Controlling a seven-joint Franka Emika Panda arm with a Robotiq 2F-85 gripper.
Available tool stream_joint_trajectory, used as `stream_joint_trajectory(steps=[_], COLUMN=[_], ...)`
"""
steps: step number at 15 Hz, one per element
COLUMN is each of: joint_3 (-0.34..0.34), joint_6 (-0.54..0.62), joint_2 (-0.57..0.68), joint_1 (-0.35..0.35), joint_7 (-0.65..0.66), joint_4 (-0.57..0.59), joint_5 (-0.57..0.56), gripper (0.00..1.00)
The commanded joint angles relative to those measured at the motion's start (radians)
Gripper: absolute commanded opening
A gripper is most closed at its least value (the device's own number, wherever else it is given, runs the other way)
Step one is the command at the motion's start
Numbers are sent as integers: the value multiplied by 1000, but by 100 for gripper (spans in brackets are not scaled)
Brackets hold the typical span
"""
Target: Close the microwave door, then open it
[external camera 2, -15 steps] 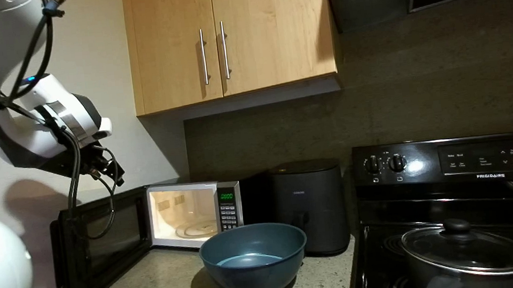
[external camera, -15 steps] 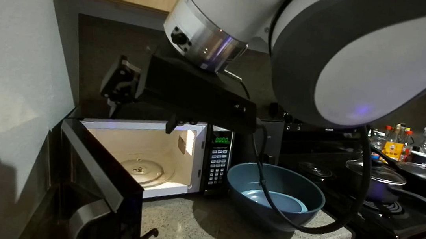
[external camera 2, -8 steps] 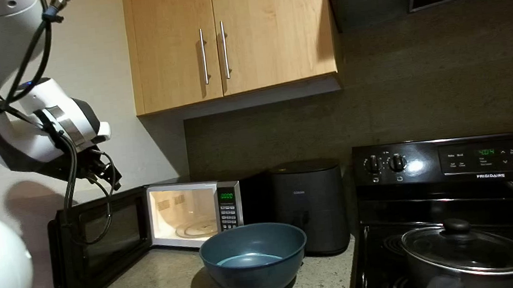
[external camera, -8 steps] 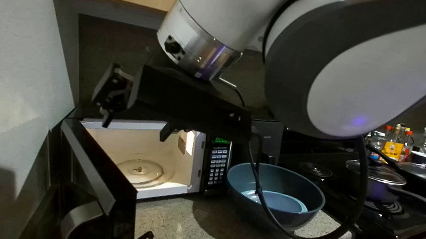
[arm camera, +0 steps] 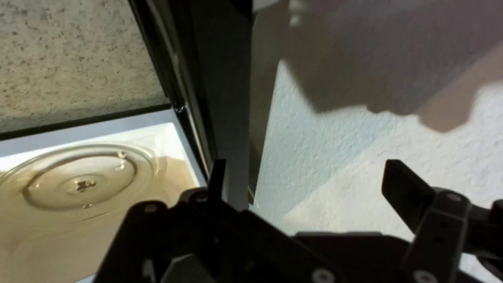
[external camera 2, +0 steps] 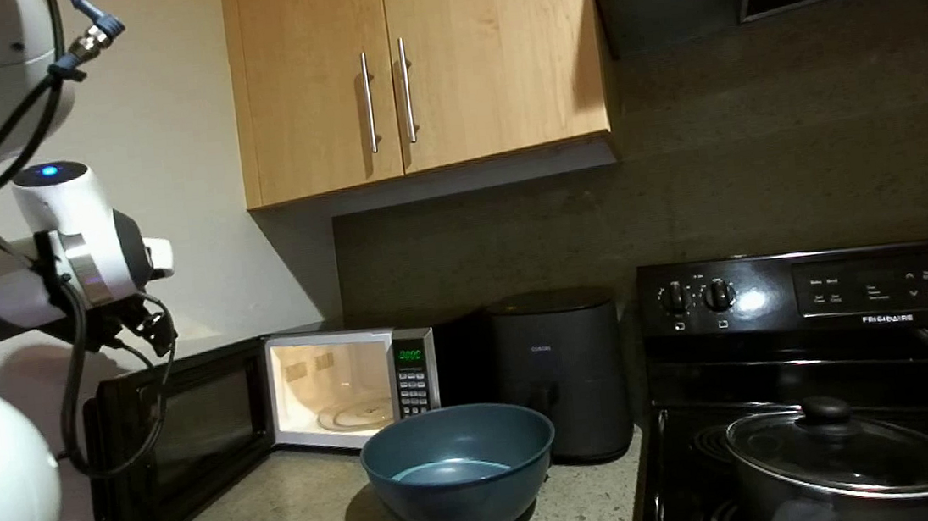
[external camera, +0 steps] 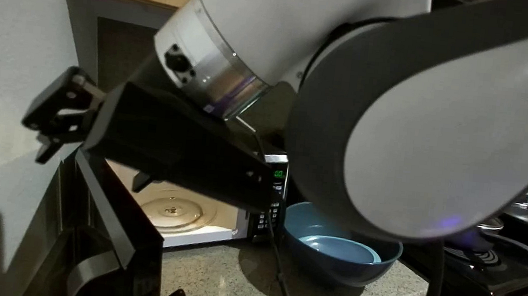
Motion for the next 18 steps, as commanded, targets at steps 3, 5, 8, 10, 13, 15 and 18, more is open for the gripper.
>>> stream_joint_trajectory(steps=[3, 5, 8, 10, 13, 15, 18], joint_3=[255, 327, 329, 271, 124, -1, -142], joint_6=[-9, -36, -69, -84, -91, -105, -185], joint_2=[75, 85, 68, 48, 17, 4, 4], joint_1=[-116, -171, -202, -188, -134, -85, -20], joint_7=[-301, -387, -432, -401, -288, -169, 48], joint_4=[14, 37, 40, 28, 13, 26, 90], joint_5=[345, 421, 429, 371, 182, -1, -259], gripper=[100, 100, 100, 100, 100, 100, 100])
